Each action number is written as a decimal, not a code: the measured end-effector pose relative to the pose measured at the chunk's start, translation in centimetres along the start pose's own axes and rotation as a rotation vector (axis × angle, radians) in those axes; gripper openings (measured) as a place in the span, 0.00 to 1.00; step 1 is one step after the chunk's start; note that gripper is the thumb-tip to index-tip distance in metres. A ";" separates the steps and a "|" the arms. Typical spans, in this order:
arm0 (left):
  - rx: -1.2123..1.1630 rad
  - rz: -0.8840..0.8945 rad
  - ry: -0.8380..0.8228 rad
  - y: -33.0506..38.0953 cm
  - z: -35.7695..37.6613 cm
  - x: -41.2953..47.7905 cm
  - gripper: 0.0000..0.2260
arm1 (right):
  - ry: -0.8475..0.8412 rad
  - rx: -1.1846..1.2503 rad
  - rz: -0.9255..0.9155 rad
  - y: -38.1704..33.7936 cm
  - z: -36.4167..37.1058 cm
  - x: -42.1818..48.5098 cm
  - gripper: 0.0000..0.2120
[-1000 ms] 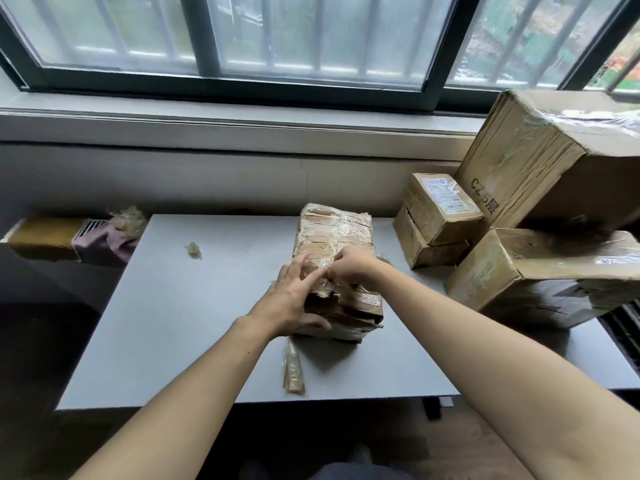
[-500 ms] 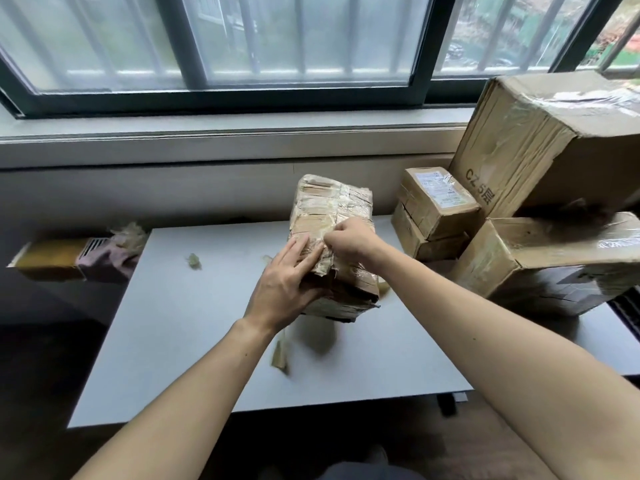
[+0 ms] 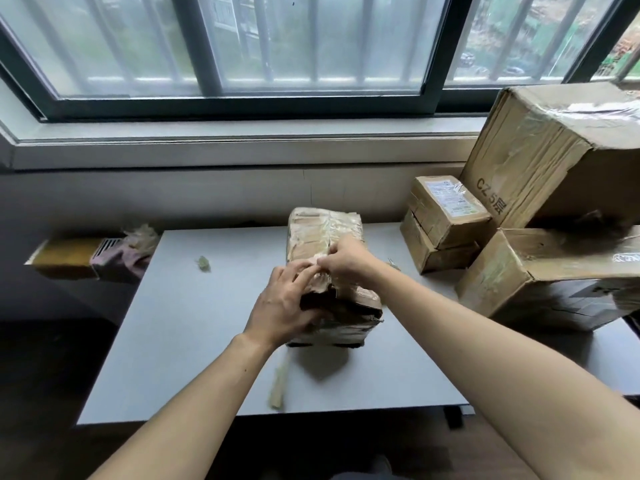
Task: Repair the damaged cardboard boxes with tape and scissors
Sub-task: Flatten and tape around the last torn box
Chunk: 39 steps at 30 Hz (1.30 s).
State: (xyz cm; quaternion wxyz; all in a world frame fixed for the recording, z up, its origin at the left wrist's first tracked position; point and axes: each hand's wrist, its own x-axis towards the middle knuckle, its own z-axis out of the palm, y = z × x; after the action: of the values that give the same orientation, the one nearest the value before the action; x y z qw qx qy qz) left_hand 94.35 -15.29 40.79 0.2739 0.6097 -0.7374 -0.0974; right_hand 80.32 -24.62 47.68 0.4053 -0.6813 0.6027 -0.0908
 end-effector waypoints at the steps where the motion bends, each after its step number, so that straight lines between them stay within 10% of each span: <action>1: -0.027 -0.054 -0.047 0.0 0.1 -0.3 0.36 | -0.018 -0.046 0.005 0.2 0.6 0.1 0.10; 7: -0.061 -0.206 -0.301 -1.0 1.6 0.1 0.60 | -0.011 -0.148 -0.025 1.4 3.1 0.4 0.18; 28: 0.427 -0.120 -0.523 0.6 1.3 0.6 0.41 | -0.008 -0.443 -0.179 4.0 3.4 -0.4 0.20; 39: 0.415 -0.155 -0.629 1.3 1.1 0.5 0.38 | 0.132 -0.128 -0.334 6.4 2.8 -0.8 0.10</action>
State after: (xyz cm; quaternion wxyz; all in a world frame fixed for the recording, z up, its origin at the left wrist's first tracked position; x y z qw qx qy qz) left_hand 92.61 -15.68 40.64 -0.1030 0.6464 -0.7411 -0.1490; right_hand 77.06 -22.36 41.90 0.2997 -0.7890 0.5110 -0.1628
